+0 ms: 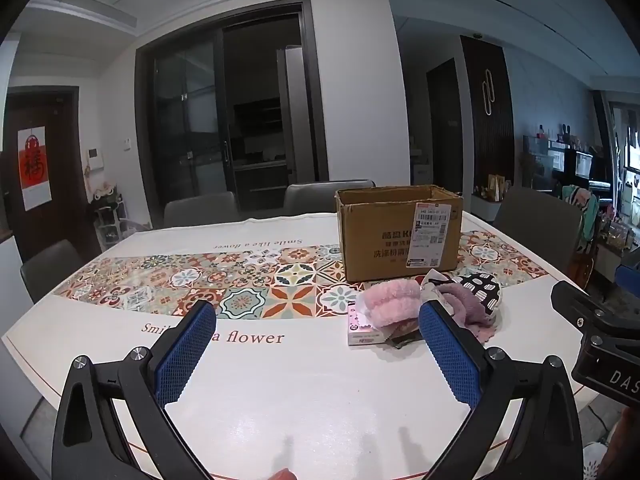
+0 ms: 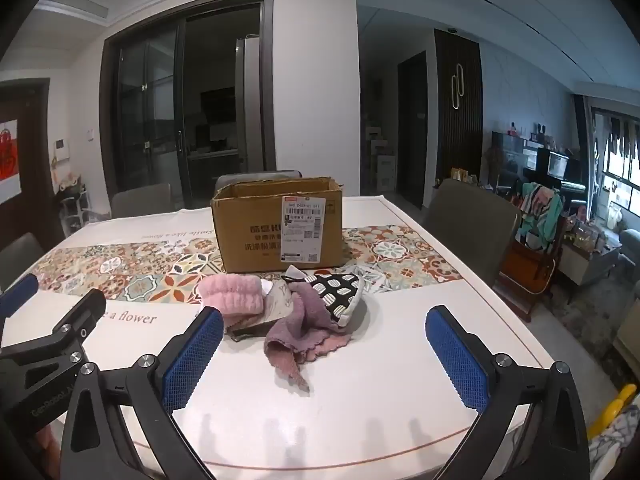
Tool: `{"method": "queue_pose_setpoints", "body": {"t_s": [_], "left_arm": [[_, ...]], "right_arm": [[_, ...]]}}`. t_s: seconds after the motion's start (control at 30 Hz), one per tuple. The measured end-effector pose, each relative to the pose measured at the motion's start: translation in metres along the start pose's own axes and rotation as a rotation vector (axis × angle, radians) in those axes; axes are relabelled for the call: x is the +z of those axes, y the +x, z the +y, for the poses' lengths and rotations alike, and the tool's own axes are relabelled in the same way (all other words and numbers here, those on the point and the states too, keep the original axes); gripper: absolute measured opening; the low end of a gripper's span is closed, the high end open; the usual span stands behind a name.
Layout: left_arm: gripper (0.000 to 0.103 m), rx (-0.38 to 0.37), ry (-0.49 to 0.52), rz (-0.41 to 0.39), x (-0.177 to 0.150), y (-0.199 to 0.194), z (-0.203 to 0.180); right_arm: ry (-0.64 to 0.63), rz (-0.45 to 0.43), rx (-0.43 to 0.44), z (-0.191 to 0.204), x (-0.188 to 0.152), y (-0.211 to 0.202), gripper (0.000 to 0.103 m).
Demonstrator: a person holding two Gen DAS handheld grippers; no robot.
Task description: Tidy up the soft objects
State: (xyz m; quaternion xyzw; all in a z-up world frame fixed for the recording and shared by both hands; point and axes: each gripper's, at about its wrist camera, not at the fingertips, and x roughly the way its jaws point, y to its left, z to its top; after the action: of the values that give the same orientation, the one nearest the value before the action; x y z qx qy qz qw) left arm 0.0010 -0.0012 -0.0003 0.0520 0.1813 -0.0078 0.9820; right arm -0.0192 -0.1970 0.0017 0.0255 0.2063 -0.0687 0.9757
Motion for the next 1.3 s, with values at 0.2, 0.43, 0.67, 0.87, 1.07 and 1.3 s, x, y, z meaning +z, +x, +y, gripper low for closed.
{"method": "queue_pose_setpoints", "body": {"t_s": [0.2, 0.43, 0.67, 0.87, 1.07, 1.3], "left_arm": [[0.103, -0.015, -0.01, -0.012, 0.003, -0.002, -0.004], [0.103, -0.013, -0.014, -0.022, 0.009, -0.007, 0.0], [0.103, 0.008, -0.016, -0.039, 0.001, -0.009, 0.005], [0.103, 0.009, -0.015, -0.04, 0.0, -0.01, 0.005], [0.103, 0.009, -0.014, -0.041, 0.0, -0.01, 0.005], [0.103, 0.01, -0.014, -0.04, 0.0, -0.01, 0.005]], "right_arm": [[-0.001, 0.007, 0.002, 0.0, 0.0, 0.0, 0.103], [-0.003, 0.005, -0.001, -0.001, 0.0, -0.001, 0.103], [-0.002, 0.003, 0.0, -0.001, 0.0, -0.001, 0.103], [-0.002, 0.002, 0.0, -0.001, 0.0, -0.001, 0.103], [-0.001, 0.001, 0.0, -0.002, 0.001, -0.002, 0.103], [-0.002, 0.001, 0.0, -0.002, 0.002, -0.002, 0.103]]}}
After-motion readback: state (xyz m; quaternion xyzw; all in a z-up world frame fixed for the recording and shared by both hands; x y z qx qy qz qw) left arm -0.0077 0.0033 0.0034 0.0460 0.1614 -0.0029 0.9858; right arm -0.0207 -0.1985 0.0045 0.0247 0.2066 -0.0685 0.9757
